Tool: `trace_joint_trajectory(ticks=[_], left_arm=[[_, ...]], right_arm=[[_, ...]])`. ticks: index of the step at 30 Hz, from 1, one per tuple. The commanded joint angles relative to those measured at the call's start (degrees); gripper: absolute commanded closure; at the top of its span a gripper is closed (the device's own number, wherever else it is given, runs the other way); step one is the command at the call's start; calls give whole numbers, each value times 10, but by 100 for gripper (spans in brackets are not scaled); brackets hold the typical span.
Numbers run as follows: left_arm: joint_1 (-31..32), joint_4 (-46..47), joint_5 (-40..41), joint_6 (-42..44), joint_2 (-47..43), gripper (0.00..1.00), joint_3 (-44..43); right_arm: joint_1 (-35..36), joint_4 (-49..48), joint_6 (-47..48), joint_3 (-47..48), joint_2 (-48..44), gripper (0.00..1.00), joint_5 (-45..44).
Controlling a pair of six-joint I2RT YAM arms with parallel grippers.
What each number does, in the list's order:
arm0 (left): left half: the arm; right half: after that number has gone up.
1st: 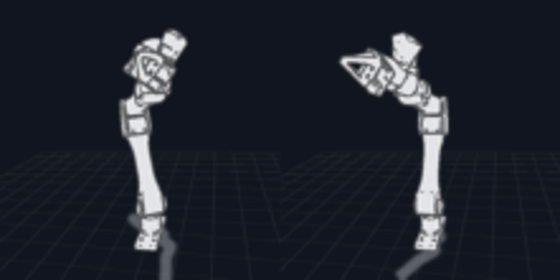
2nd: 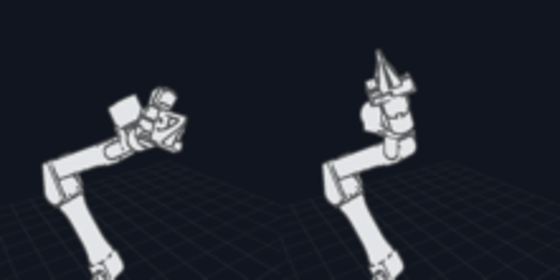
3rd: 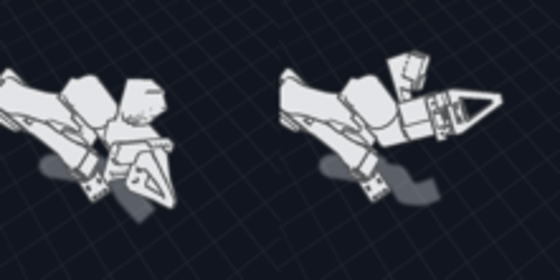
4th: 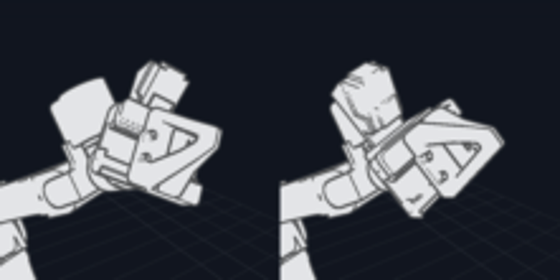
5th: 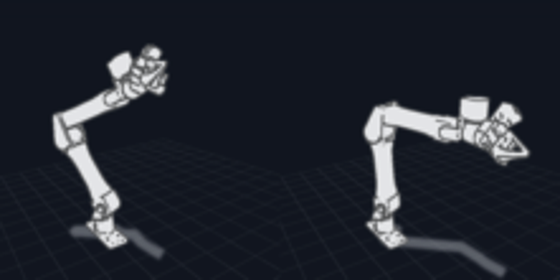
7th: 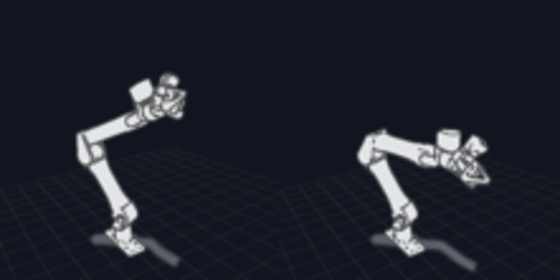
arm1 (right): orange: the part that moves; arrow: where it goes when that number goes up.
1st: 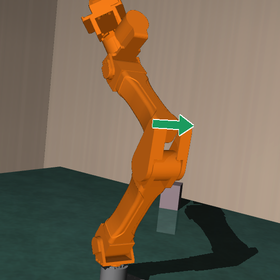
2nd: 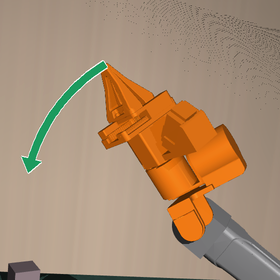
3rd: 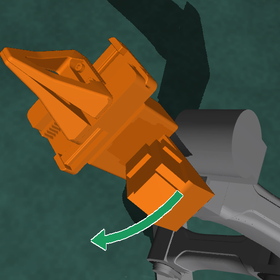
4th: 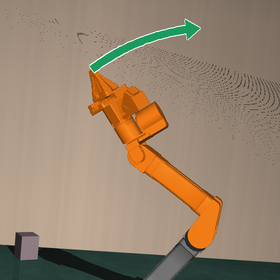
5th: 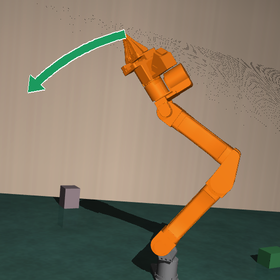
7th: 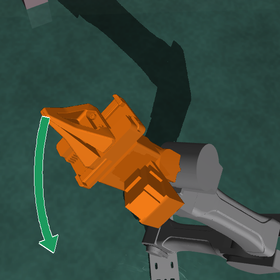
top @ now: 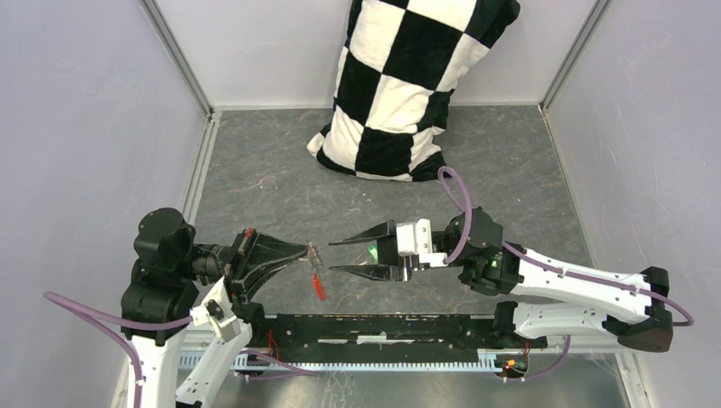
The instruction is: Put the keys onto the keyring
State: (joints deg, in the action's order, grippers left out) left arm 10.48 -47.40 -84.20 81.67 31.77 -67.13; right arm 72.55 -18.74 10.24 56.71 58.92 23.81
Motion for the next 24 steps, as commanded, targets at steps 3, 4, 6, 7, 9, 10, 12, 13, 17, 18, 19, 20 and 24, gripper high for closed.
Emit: trace_joint_trajectory(ticks=[3, 4, 6, 7, 9, 10, 12, 13, 17, 18, 19, 20, 24], left_arm=[[2, 77, -44, -190, 25, 98, -25], [2, 98, -48, -244, 32, 98, -28], [2, 115, -52, -320, 53, 98, -40], [2, 115, -54, -348, 64, 98, -48], [2, 108, -61, -387, 86, 98, -61], [1, 97, -67, -391, 93, 98, -65], [2, 87, -79, -406, 103, 98, -66], [2, 76, -82, -409, 109, 98, -67], [2, 48, -75, -409, 124, 98, -64], [2, 47, -74, -410, 124, 98, -62], [2, 47, -73, -411, 125, 98, -62], [2, 46, -73, -411, 125, 98, -61], [2, 47, -69, -412, 124, 98, -60]], right_arm=[[26, -42, 36, 19, 12, 55, -35], [28, -46, 36, 16, 11, 55, -36], [29, -55, 36, 9, 6, 55, -42], [29, -58, 36, 5, 3, 55, -47], [29, -64, 33, -3, -2, 56, -60], [29, -70, 33, -7, -5, 56, -67], [29, -88, 27, -17, -9, 56, -80], [30, -100, 24, -20, -8, 56, -84], [31, -118, 15, -22, 5, 57, -91], [31, -120, 13, -21, 10, 57, -92], [32, -122, 13, -20, 12, 58, -94], [32, -122, 13, -19, 16, 58, -95], [32, -125, 11, -16, 25, 58, -96]])
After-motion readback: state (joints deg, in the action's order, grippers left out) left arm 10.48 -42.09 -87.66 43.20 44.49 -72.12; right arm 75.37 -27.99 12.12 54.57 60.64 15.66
